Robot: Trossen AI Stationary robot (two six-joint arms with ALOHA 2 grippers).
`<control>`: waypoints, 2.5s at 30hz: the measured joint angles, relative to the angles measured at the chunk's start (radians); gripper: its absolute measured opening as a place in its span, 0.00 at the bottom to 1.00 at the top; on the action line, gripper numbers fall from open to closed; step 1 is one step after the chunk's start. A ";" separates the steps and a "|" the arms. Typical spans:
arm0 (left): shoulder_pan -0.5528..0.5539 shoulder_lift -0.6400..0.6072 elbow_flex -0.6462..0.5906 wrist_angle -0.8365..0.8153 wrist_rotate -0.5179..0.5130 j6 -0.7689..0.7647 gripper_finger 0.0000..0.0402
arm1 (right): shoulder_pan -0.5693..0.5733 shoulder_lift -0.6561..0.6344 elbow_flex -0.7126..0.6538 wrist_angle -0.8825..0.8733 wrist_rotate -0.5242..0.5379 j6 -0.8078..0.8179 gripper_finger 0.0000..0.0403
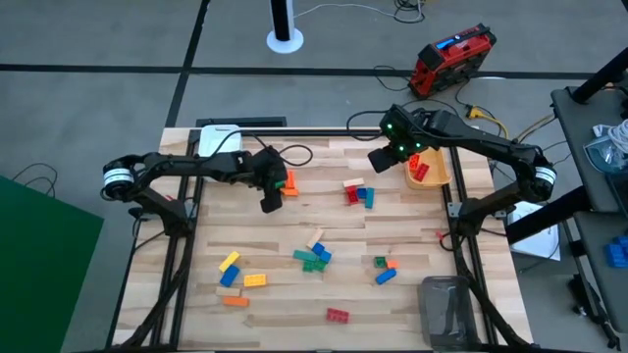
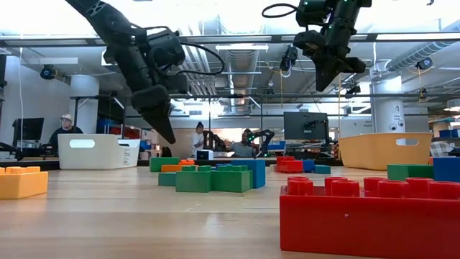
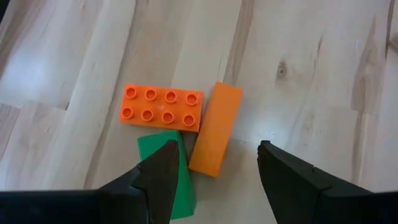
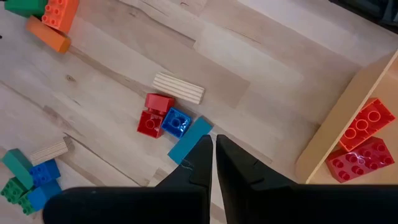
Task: Sort blocks by size
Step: Put the top big orange block into the white bin
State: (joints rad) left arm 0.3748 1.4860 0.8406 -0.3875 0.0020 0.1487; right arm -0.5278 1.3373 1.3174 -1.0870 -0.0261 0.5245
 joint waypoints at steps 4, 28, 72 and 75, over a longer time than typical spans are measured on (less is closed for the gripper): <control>0.000 0.007 0.000 0.019 0.033 0.044 0.48 | 0.000 0.000 0.000 0.001 0.000 -0.001 0.03; -0.001 0.152 -0.001 0.049 0.066 0.075 0.48 | 0.000 0.000 -0.002 0.001 0.000 -0.001 0.03; -0.012 0.141 -0.002 0.034 0.105 0.116 0.45 | 0.000 0.000 -0.003 0.003 0.000 0.019 0.03; -0.014 0.152 -0.001 0.021 0.164 0.090 0.45 | 0.000 0.000 -0.003 0.003 0.000 0.027 0.03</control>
State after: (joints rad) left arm 0.3611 1.6384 0.8394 -0.3660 0.1661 0.2383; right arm -0.5278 1.3373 1.3144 -1.0843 -0.0265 0.5518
